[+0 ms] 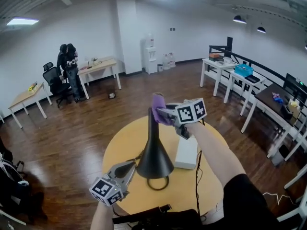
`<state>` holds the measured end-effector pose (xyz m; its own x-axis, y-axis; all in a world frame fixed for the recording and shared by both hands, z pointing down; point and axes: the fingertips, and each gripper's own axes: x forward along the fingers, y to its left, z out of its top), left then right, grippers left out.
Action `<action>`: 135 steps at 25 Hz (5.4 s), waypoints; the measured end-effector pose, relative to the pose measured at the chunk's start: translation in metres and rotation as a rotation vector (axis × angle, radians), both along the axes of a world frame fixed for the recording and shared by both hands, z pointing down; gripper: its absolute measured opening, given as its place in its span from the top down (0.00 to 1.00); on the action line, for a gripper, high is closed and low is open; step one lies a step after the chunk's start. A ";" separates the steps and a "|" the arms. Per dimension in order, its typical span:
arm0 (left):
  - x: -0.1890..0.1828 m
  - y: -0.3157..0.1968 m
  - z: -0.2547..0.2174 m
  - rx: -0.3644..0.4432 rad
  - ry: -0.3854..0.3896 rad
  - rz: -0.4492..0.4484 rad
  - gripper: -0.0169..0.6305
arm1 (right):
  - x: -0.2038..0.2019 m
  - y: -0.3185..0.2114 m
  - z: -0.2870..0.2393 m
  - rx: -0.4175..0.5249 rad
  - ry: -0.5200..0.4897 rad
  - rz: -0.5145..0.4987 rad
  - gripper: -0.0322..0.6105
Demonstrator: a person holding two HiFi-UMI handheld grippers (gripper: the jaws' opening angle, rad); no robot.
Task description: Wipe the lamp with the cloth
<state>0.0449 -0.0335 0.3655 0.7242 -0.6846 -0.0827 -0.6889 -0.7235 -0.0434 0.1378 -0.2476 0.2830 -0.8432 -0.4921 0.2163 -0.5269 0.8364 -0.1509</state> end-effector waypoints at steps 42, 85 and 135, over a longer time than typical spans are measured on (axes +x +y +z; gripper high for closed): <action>0.012 0.005 -0.002 0.001 0.144 -0.042 0.97 | -0.040 0.157 0.035 0.551 0.936 -0.547 0.79; -0.035 0.046 0.018 -0.096 0.167 0.111 0.96 | -0.079 0.250 0.048 0.469 0.982 -0.411 0.79; -0.116 -0.068 0.036 -0.204 0.203 0.681 0.96 | -0.063 0.120 0.056 0.211 1.559 0.288 0.79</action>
<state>-0.0710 -0.1010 0.4016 0.9781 -0.1047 -0.1799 -0.0641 -0.9738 0.2182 0.0745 -0.1278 0.3393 0.2484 -0.7196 0.6485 -0.1848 0.6219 0.7609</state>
